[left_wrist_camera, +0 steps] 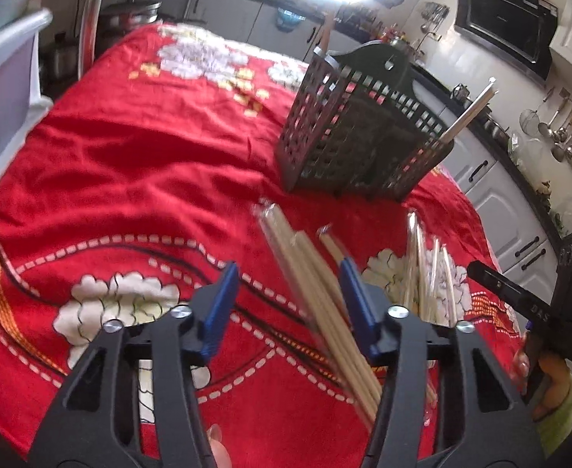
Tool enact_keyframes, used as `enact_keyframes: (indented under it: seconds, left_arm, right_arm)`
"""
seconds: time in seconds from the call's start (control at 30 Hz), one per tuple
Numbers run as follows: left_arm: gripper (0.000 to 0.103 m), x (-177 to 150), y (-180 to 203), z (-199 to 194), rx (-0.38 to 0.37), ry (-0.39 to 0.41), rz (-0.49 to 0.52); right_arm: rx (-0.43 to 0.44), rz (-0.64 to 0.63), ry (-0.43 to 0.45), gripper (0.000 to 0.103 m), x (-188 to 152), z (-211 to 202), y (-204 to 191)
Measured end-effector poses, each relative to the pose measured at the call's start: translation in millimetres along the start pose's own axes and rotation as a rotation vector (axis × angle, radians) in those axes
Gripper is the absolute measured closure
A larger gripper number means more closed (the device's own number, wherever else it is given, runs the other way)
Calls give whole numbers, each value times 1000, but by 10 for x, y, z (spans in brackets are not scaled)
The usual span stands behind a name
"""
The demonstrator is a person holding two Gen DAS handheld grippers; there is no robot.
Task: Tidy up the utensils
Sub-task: 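Close the left tool on a wrapped chopstick while the right tool grasps another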
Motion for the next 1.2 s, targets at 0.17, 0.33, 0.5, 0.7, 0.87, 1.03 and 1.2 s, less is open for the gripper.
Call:
enact_keyframes:
  seconds: [0.17,0.33,0.5,0.7,0.87,1.03,1.2]
  left_arm:
    - [78,-37,-114,159,-17,-69,-55]
    - [81,-11,-127,306,-14,-116,-62]
    - [81,76,-105,444,-13,-139,-54]
    - [82,193,-162,577,-53,-151,-90]
    - [88,264,-298,648,-138,-153,-182]
    - [96,293,-492,684,-235,-156,-296]
    - [97,290,-584,664,-297,-153,-352]
  right_arm:
    - [-6,67,-59,63,16,177,94]
    - [-28,103,-111,65,58,361,143]
    - [-49,125,-130,66,96,474,192]
    - [-45,162,-127,67,179,551,287]
    - [-24,207,-121,67,251,613,375]
    - [-9,231,-116,66,292,652,430]
    - [3,249,-116,67,326,666,479]
Point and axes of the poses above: each gripper's, at about its wrist camera, not at the fingertips, and z roughly the way its jaws point, y to its right, x to its top, the point moved 2 cm from there along z, roughly the way its jaws point, and after that the axes turned 1 degree about y, right-handed, at the moved point
